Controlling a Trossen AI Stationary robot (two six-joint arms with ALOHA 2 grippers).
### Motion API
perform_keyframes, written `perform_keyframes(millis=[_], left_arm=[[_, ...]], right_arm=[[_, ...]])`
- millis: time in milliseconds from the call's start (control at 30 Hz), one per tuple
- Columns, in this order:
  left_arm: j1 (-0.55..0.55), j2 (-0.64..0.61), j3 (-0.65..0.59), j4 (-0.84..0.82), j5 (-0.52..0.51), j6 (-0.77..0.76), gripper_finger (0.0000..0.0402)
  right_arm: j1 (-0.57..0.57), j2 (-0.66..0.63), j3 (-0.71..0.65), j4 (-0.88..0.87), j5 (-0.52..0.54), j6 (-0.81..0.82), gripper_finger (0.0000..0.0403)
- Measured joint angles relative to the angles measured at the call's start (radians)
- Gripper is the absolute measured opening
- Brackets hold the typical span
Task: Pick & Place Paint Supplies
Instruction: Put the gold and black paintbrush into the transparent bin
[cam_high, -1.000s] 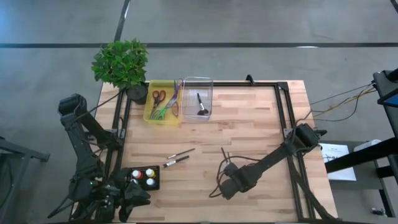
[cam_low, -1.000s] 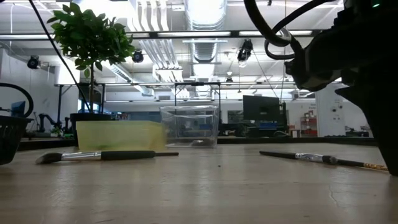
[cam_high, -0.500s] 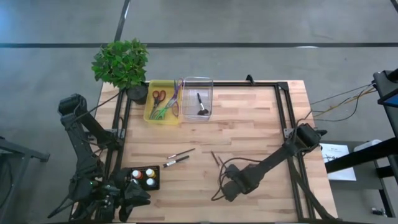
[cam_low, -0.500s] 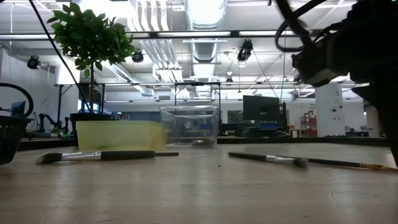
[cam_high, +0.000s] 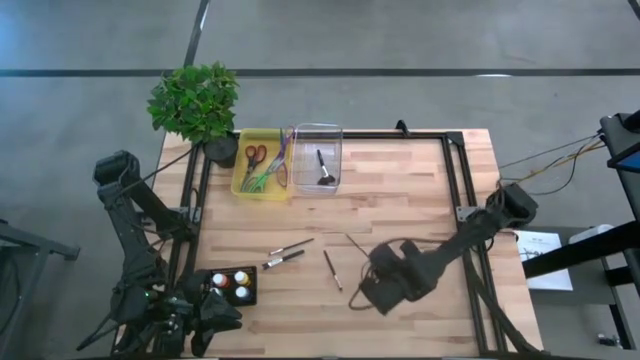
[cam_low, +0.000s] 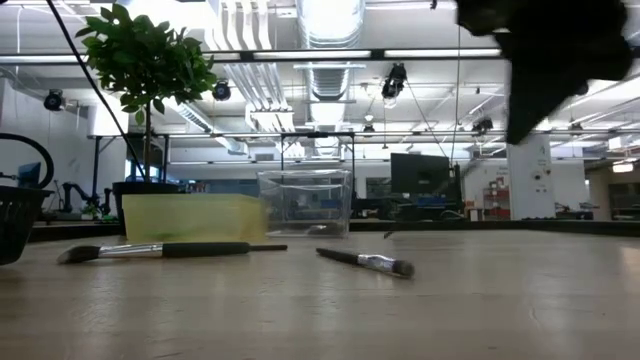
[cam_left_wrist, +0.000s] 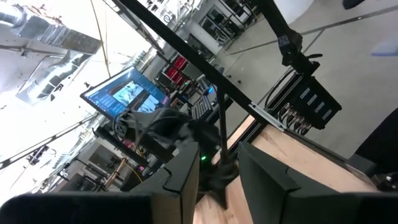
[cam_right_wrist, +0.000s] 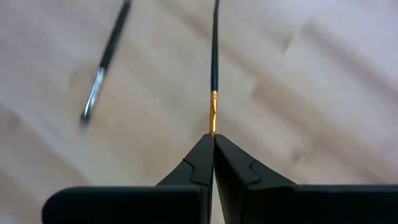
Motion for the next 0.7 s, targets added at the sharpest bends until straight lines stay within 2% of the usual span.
perform_keyframes(millis=[167,433,700], left_arm=[[0.0,0.0,0.0,0.0,0.0,-0.004,0.0116],[0.0,0.0,0.0,-0.003,0.0,-0.004,0.0116],[0.0,0.0,0.0,-0.003,0.0,-0.004,0.0116]], right_arm=[[-0.08,-0.07,0.001,0.002,0.114,-0.122,0.0008],[-0.178,-0.105,0.008,0.003,0.164,-0.261,0.0008],[-0.222,-0.124,0.13,0.005,0.255,-0.413,0.0008]])
